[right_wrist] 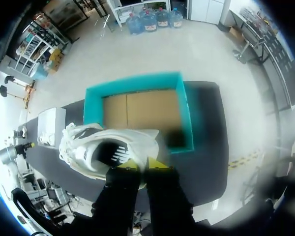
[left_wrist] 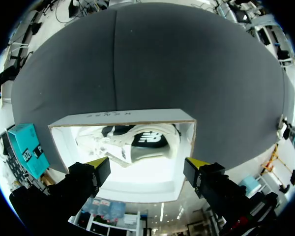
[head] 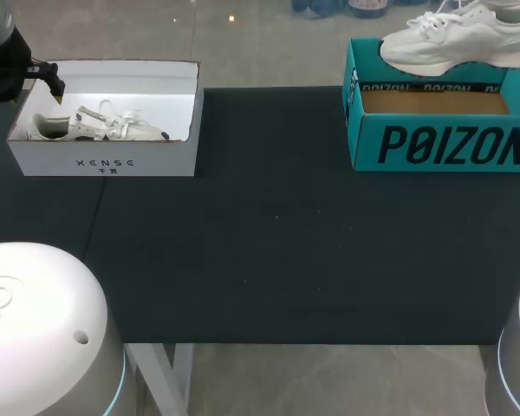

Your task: Take the shoe out of the shoebox, open the shoe tongue, remove and reinsert the insole, then place the shoe into the shoebox

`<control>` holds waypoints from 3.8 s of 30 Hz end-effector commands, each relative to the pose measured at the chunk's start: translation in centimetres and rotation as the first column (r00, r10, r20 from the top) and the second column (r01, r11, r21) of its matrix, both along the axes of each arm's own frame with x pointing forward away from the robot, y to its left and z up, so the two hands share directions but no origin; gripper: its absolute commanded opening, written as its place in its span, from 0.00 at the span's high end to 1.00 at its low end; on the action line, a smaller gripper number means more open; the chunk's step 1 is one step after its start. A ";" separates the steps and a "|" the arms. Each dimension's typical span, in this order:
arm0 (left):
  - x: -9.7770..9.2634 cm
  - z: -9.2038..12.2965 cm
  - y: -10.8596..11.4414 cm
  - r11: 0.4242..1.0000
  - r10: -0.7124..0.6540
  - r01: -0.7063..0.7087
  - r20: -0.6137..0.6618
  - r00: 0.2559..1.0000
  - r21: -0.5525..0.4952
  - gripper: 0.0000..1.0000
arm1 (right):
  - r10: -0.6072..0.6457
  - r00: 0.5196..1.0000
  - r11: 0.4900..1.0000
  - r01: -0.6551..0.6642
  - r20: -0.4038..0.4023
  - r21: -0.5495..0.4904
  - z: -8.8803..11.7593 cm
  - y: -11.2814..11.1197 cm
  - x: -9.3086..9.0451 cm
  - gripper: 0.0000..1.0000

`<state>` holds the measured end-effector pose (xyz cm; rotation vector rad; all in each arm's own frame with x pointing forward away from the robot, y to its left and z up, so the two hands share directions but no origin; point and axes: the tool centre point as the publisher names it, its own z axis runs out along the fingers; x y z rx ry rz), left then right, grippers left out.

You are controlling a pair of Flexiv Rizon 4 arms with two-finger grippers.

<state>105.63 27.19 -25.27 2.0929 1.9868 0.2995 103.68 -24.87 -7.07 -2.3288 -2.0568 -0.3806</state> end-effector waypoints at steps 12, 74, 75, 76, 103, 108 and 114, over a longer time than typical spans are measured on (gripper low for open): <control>-0.1 0.0 0.0 1.000 0.000 0.000 0.002 1.000 0.002 0.00 | 0.010 0.999 1.000 -0.010 0.047 0.006 -0.5 10.8 -16.9 1.00; -0.1 0.0 0.0 1.000 0.000 0.000 0.002 1.000 0.002 0.00 | 0.035 0.999 0.985 -0.035 0.004 0.168 -25.9 28.8 -25.2 1.00; -0.1 0.0 0.0 1.000 0.000 0.000 0.002 1.000 0.002 0.00 | 0.039 0.999 0.986 -0.038 0.001 0.161 -26.2 28.9 -25.1 1.00; -0.1 0.0 0.0 1.000 0.000 0.000 0.002 1.000 0.002 0.00 | 0.040 0.999 0.986 -0.039 0.000 0.161 -26.4 28.9 -25.0 1.00; -0.1 0.0 0.0 1.000 0.000 0.000 0.002 1.000 0.002 0.00 | 0.260 0.958 0.955 -0.237 -0.120 0.176 -24.6 28.6 -26.6 0.00; -0.1 0.0 0.0 1.000 0.000 0.000 0.002 1.000 0.002 0.00 | 0.537 0.841 0.844 -0.535 -0.066 0.046 -21.9 27.3 -27.9 0.00; -0.1 0.0 0.0 1.000 0.000 0.000 0.002 1.000 0.002 0.00 | 0.578 0.814 0.810 -0.581 -0.060 -0.082 -21.3 26.6 -28.7 0.00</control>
